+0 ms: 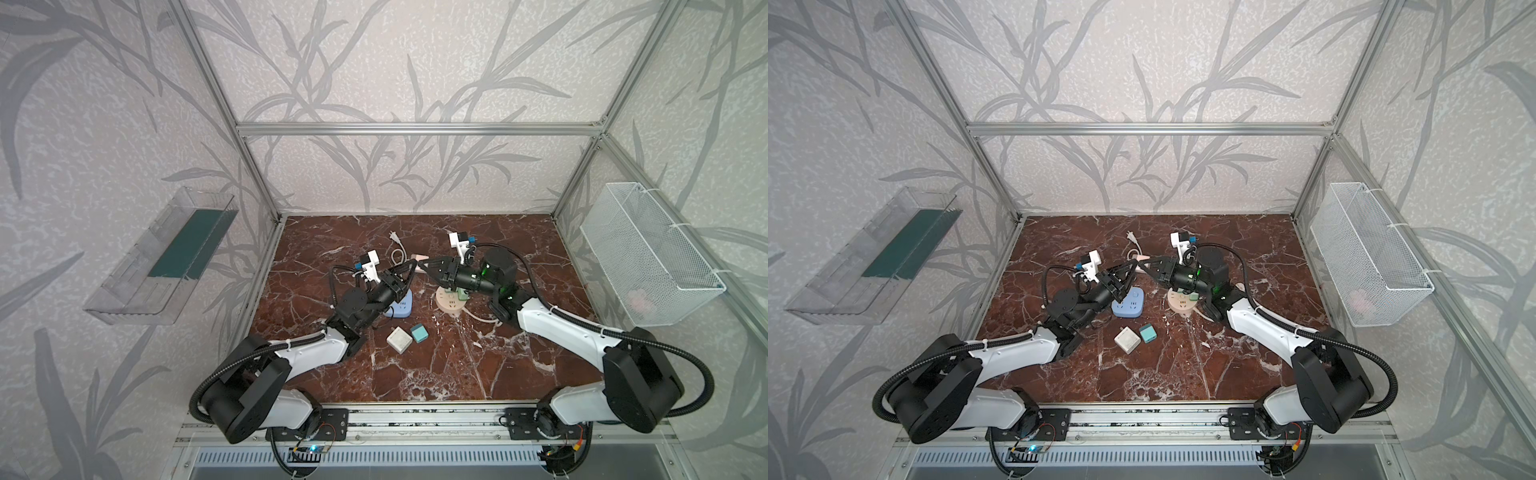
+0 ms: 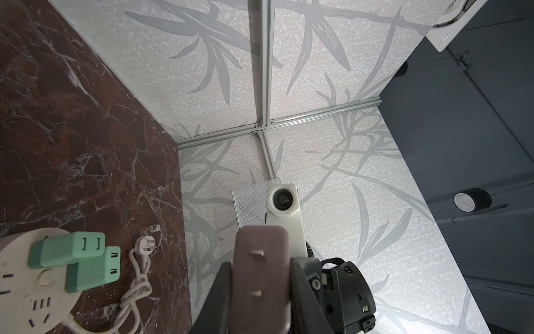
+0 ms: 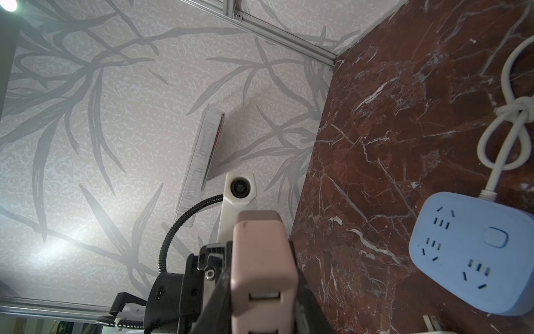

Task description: Insert the plug

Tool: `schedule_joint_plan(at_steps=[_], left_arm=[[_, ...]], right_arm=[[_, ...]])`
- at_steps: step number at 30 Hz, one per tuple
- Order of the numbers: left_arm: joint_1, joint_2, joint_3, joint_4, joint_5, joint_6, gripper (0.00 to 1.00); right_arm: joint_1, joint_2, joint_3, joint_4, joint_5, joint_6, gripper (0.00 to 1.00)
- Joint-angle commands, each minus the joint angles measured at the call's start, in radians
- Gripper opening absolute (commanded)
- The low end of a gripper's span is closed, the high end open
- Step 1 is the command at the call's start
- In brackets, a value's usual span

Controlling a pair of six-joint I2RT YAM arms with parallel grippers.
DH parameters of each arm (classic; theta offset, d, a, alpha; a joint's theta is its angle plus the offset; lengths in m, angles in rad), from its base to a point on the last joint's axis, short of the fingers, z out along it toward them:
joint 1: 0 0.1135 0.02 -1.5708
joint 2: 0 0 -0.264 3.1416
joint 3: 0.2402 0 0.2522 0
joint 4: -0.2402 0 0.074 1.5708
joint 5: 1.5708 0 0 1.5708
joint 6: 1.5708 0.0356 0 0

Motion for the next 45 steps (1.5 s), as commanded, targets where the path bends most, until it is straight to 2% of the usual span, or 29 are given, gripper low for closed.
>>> schedule_joint_plan(at_steps=[1,3,4,8,13,16,20,24,27,32,41,45], left_arm=[[-0.015,-0.037,0.005,-0.073,0.051,0.039,0.43],[-0.013,-0.073,-0.012,-0.126,0.03,0.06,0.62],[-0.007,-0.094,-0.016,-0.161,0.025,0.071,0.68],[0.021,-0.239,0.002,-0.425,0.008,0.175,0.79],[0.034,-0.438,0.095,-0.858,-0.081,0.394,0.81],[0.035,-0.522,0.171,-1.093,-0.15,0.533,0.81],[0.035,-0.552,0.275,-1.386,-0.263,0.679,0.8],[0.035,-0.521,0.333,-1.579,-0.343,0.745,0.78],[0.035,-0.501,0.316,-1.612,-0.355,0.738,0.76],[0.035,-0.493,0.255,-1.561,-0.325,0.705,0.75],[0.035,-0.487,0.238,-1.555,-0.335,0.697,0.73],[0.035,-0.467,0.243,-1.555,-0.331,0.711,0.73]], right_arm=[[-0.009,-0.029,0.02,-0.104,-0.002,-0.078,0.0],[-0.01,-0.035,0.029,-0.163,0.002,-0.104,0.0],[-0.011,-0.038,0.034,-0.204,0.007,-0.12,0.0],[-0.012,-0.064,0.038,-0.321,0.041,-0.179,0.0],[-0.017,-0.092,0.036,-0.459,0.083,-0.229,0.0],[-0.017,-0.115,0.066,-0.617,0.141,-0.299,0.0],[-0.017,-0.127,0.15,-0.897,0.281,-0.415,0.0],[-0.017,-0.113,0.238,-1.107,0.403,-0.484,0.0],[-0.014,-0.089,0.289,-1.18,0.427,-0.508,0.0],[0.002,-0.038,0.363,-1.263,0.435,-0.525,0.0],[0.059,0.092,0.54,-1.462,0.51,-0.504,0.0],[0.075,0.137,0.574,-1.484,0.517,-0.52,0.0]])
